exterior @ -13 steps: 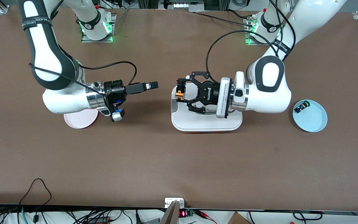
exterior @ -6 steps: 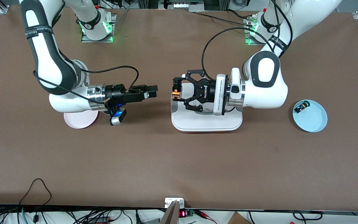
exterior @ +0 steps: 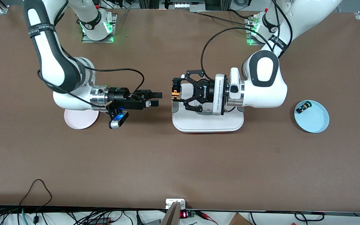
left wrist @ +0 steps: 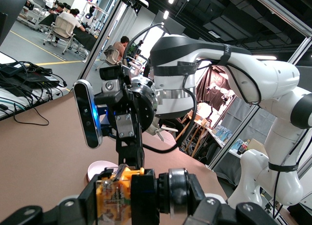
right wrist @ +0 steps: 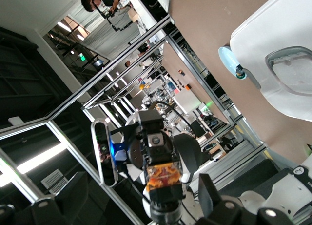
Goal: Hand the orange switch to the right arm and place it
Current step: 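Bring the right gripper to the orange switch held by the left gripper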
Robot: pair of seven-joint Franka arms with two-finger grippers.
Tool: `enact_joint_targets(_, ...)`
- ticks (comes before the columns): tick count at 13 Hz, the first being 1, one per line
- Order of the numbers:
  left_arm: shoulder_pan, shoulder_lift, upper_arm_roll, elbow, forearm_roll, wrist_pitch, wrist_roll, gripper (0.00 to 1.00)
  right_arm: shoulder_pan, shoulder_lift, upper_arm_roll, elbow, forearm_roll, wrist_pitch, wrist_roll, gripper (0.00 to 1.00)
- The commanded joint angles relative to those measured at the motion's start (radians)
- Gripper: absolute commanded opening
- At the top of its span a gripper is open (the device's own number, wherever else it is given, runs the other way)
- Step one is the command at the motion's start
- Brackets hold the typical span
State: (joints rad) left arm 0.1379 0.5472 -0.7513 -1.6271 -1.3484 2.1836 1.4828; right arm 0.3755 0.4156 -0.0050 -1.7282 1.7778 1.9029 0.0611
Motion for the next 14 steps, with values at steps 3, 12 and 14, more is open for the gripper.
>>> enact_joint_targets(3,0.002,-0.026,-0.003,-0.027,-0.04,0.016,0.033,0.22,0.057,-0.066,0.003,-0.083,0.026,0.078,0.005,1.0)
enact_joint_targets(12,0.003,-0.026,-0.003,-0.025,-0.04,0.015,0.031,0.22,0.082,-0.086,0.005,-0.119,0.078,0.084,0.011,1.0)
enact_joint_targets(14,0.003,-0.026,-0.003,-0.025,-0.04,0.016,0.031,0.22,0.086,-0.086,0.005,-0.119,0.098,0.085,0.011,1.0)
